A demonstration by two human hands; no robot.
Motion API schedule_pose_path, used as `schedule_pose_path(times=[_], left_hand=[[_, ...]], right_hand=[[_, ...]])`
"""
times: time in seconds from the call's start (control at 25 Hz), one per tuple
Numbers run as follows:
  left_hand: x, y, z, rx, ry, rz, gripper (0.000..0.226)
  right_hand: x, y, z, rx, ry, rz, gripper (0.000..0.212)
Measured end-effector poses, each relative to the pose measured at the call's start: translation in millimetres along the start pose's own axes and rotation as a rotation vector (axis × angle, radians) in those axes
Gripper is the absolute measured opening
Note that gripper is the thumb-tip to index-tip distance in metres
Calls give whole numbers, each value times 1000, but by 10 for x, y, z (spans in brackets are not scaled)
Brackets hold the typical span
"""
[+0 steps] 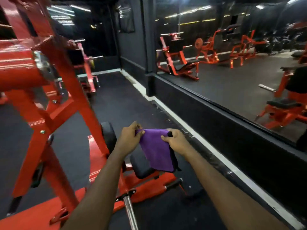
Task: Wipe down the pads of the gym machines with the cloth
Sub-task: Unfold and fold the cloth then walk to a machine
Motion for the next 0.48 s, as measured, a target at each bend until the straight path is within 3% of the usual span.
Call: schedule_pose_path(times=[0.24,0.36,0.48], left_hand=[[253,-697,551,237,206,213,11],[471,-1066,817,323,273,490,12],[597,-1394,1197,278,227,764,18]], right_hand=[[-527,147,1055,32,-117,14,19],[-907,306,1527,-3,-139,44,18],[-1322,426,2011,-79,-127,69,10]])
Point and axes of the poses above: each hand's wrist, its own z-axis towards the middle knuckle, its own x-axis out of the back of the hand, y = z × x, the point moved 8 cm from there along z, towards the middle knuckle, and after that the axes turned 2 degrees about -z, right-handed, at the moved point
